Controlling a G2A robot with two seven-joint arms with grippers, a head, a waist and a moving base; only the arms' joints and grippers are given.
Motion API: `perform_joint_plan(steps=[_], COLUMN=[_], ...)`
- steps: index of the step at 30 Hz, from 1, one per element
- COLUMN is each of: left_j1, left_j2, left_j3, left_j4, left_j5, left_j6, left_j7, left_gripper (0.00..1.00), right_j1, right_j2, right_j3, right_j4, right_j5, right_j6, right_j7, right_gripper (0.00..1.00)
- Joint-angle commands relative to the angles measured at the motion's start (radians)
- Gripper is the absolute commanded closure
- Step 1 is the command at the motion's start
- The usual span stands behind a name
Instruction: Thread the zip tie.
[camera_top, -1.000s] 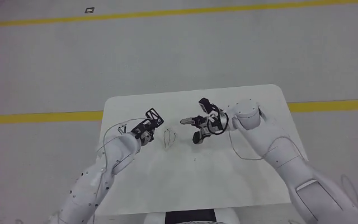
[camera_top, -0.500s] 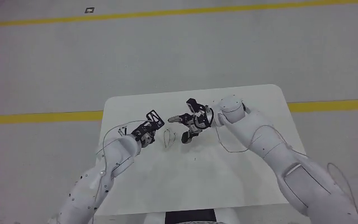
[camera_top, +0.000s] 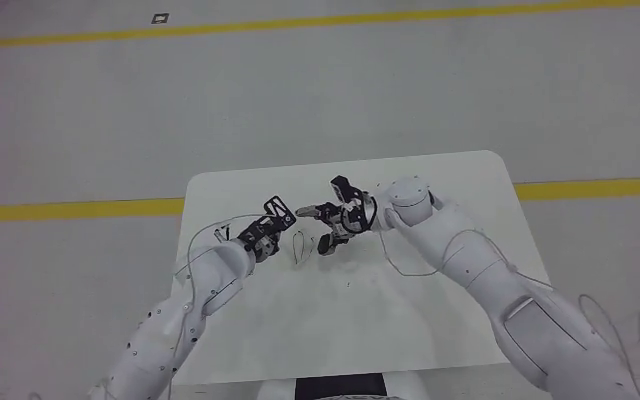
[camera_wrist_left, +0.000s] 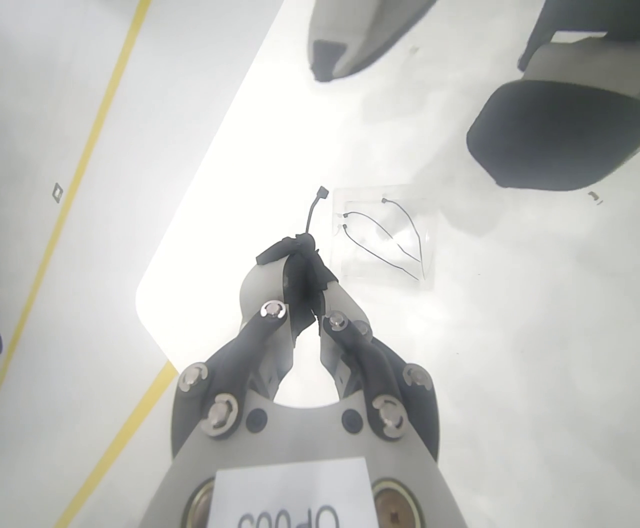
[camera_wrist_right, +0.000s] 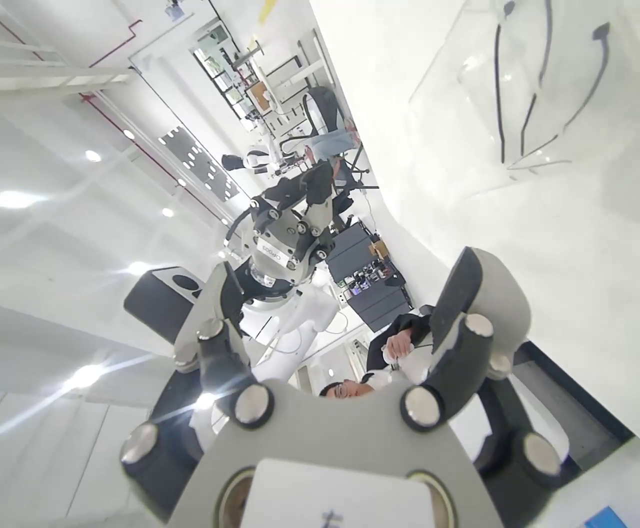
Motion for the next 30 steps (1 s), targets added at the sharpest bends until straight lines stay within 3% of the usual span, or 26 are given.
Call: perform_joint_plan(steps=[1, 4, 5, 7, 16, 30], left_j1=[0.001, 0.003, 0.005, 0.008, 0.013, 0.014], left_j2=[0.001, 0.002, 0.003, 0.004, 0.013, 0.031], left_j3=[-0.003, -0.006, -0.007, -0.009, 0.004, 0.018], left_j4=[0.002, 0.001, 0.000, -0.004, -0.005, -0.011], left_j5=[-0.009, -0.009, -0.008, -0.006, 0.007, 0.002], left_j6=[-0.007, -0.011, -0.012, -0.016, -0.016, -0.016], left_j7=[0.004, 0.003, 0.003, 0.006, 0.025, 0.041], left_gripper=[1.00, 1.00, 1.00, 1.00, 1.00, 1.00], right_j1=[-0.005, -0.003, -0.001, 0.007, 0.035, 0.044], right_j2=[-0.004, -0.013, -0.017, -0.026, -0.061, -0.086], right_j3=[-0.001, -0.011, -0.016, -0.025, -0.036, -0.023], right_j4=[-0.002, 0.006, 0.011, 0.030, 0.115, 0.162], right_j5=[0.005, 0.009, 0.010, 0.016, 0.056, 0.065], right_j6=[-0.012, -0.013, -0.006, 0.006, 0.006, -0.023], right_j7=[-0.010, -0.009, -0.005, -0.003, -0.033, -0.055], right_gripper=[0.00, 0.03, 0.26, 0.52, 0.64, 0.77])
